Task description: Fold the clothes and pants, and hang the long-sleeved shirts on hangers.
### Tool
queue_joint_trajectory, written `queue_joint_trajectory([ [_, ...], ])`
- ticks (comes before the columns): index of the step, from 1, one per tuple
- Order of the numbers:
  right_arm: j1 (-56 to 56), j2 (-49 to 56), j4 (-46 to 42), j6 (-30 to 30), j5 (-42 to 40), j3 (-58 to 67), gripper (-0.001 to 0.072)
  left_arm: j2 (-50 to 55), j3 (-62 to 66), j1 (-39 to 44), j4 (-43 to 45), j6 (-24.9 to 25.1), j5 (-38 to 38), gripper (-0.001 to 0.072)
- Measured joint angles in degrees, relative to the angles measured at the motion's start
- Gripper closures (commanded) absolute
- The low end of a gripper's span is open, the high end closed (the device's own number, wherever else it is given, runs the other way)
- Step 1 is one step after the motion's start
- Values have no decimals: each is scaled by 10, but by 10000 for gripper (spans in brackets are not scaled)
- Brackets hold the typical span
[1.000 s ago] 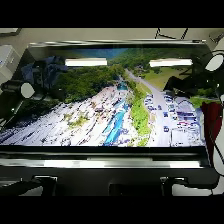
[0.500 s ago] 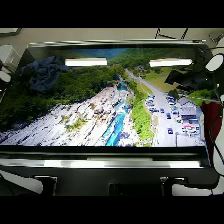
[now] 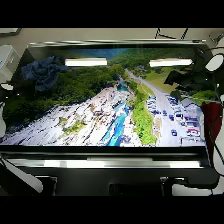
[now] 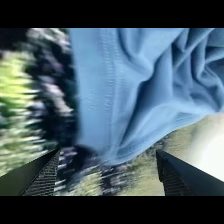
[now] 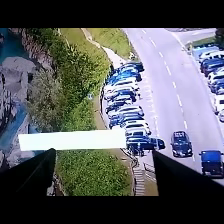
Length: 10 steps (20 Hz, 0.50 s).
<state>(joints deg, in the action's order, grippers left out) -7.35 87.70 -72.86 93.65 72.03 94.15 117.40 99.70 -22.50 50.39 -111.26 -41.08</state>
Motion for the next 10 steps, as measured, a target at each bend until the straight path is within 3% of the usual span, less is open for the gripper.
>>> queue_joint_trajectory([
  [3, 0, 0, 4, 0, 3, 0, 38, 22, 1, 19, -44, 14, 67, -5],
  [4, 0, 0, 7, 1, 7, 0, 38, 28, 2, 25, -54, 17, 88, 154],
  [5, 0, 0, 11, 3, 12, 0, 38, 32, 2, 31, -57, 19, 104, 532],
  [6, 0, 0, 14, 4, 18, 0, 38, 36, 1, 36, -60, 19, 114, 684],
  [8, 0, 0, 17, 5, 29, 0, 39, 34, 2, 47, -70, 33, 127, 685],
  [10, 0, 0, 19, 5, 35, 0, 39, 9, 3, 61, -81, 89, 136, 686],
])
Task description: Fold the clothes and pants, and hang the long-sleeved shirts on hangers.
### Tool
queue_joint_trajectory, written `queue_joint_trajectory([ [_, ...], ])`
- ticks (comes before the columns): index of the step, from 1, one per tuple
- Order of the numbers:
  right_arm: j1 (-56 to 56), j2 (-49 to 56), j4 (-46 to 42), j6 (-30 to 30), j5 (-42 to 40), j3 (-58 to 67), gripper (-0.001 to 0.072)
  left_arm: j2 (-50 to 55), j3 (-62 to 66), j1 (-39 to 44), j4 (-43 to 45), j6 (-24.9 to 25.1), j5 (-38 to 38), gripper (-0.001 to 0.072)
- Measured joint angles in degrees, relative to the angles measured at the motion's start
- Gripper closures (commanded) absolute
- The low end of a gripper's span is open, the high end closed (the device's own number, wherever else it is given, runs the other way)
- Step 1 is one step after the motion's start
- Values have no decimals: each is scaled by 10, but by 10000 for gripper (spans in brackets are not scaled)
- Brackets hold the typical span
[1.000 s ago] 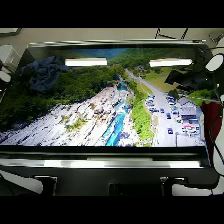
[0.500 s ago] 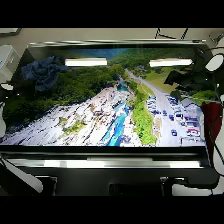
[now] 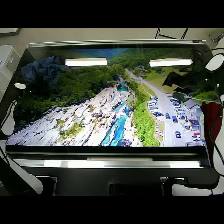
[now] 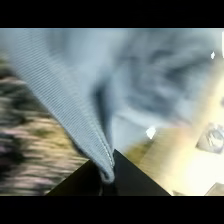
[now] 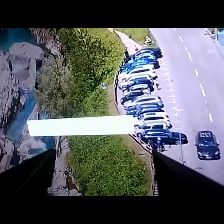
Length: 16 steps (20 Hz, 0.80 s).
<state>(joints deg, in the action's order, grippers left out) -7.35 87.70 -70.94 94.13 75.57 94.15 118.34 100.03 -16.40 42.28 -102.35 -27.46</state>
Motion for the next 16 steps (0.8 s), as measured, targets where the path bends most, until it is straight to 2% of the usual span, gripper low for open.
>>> queue_joint_trajectory([
  [4, 0, -5, 2, 0, 5, 2, 40, -118, 0, 51, 7, 191, -64, 687],
  [6, 0, -16, 2, 0, 6, 2, 40, -201, -2, 99, 36, 252, -118, 686],
  [8, 0, -35, 2, -1, 7, 2, 40, -278, -16, 169, 66, 289, -182, 686],
  [12, 0, -95, -11, -3, 9, 3, 40, -359, -79, 345, 93, 301, -236, 686],
  [15, 0, -151, -38, -3, 3, 3, 40, -353, -137, 499, 100, 253, -186, 682],
  [16, 0, -168, -50, -5, -2, 3, 40, -340, -149, 548, 102, 235, -159, 588],
])
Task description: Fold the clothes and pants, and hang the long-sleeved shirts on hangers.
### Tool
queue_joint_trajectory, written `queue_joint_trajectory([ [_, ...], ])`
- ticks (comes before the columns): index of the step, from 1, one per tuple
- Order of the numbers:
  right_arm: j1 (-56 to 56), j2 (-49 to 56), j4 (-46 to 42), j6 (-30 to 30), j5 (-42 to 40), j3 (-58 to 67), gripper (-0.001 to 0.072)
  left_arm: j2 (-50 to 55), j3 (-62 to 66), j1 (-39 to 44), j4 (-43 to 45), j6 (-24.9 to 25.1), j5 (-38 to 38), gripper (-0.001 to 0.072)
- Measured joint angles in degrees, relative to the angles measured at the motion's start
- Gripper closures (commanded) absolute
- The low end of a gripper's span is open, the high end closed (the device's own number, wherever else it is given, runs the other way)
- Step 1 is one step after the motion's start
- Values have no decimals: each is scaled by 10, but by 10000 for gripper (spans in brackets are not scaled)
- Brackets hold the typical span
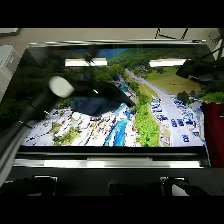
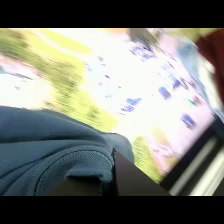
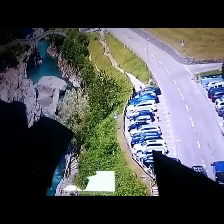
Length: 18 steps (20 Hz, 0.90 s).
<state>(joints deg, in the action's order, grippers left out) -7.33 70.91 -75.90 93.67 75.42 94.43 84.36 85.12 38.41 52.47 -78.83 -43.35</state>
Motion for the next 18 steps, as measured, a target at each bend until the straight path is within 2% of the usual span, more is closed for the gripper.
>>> queue_joint_trajectory([
  [1, 0, -16, -13, 0, -4, 0, 40, 14, -7, 40, 0, -16, 29, 227],
  [2, 0, -30, -26, 0, -7, 0, 40, 29, -9, 75, 0, -35, 61, -13],
  [4, 0, -47, -52, 0, -8, 0, 42, 50, -5, 109, 3, -65, 78, -10],
  [5, 0, -51, -64, 0, -3, 0, 71, 54, 3, 108, 5, -76, 75, -10],
  [6, 0, -51, -73, 0, 4, 0, 142, 55, 13, 93, 10, -86, 57, -10],
  [8, 0, -41, -86, -4, 30, -3, 133, 50, 30, 26, 37, -98, -21, -10],
  [10, 0, -17, -94, -10, 57, -14, 32, 42, 38, -70, 54, -102, -112, -10],
  [12, -2, 19, -100, -13, 86, -32, 31, 38, 29, -174, 64, -106, -207, -10],
  [15, -27, 85, -78, -17, 121, -51, 32, 36, -25, -302, 69, -108, -311, -9],
  [18, -73, 146, -3, -18, 146, -61, 28, 36, -113, -379, 40, -94, -338, -9],
])
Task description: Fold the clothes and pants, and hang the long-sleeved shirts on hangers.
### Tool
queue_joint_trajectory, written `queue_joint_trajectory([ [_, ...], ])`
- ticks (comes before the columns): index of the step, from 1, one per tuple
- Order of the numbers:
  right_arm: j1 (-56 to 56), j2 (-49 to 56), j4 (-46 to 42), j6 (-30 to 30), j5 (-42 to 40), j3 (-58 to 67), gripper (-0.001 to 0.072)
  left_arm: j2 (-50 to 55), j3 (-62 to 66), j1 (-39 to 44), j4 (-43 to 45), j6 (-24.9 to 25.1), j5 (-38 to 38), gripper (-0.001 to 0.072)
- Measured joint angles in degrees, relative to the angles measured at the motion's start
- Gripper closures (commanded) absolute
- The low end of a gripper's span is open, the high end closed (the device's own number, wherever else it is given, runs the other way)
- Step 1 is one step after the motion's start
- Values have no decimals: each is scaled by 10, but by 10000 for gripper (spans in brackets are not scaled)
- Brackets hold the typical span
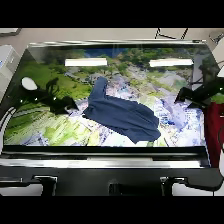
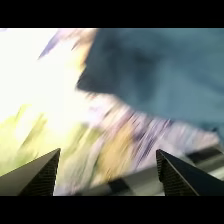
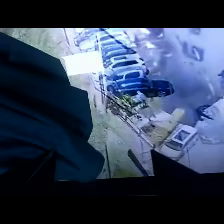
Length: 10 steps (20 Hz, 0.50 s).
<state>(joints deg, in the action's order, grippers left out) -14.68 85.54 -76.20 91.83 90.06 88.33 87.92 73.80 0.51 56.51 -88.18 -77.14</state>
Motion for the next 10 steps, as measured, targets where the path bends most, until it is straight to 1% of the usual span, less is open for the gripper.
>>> queue_joint_trajectory([
  [2, -18, 30, 30, -9, 11, -12, 13, 1, -59, -19, -39, 19, 29, -9],
  [4, -27, 50, 54, -26, 13, -34, 10, 4, -106, -21, -87, 39, 83, -8],
  [6, -32, 65, 67, -40, 2, -61, 10, 14, -135, -9, -134, 58, 130, -9],
  [10, -36, 85, 101, -68, -11, -121, 11, 37, -159, 35, -203, 87, 207, -6],
])
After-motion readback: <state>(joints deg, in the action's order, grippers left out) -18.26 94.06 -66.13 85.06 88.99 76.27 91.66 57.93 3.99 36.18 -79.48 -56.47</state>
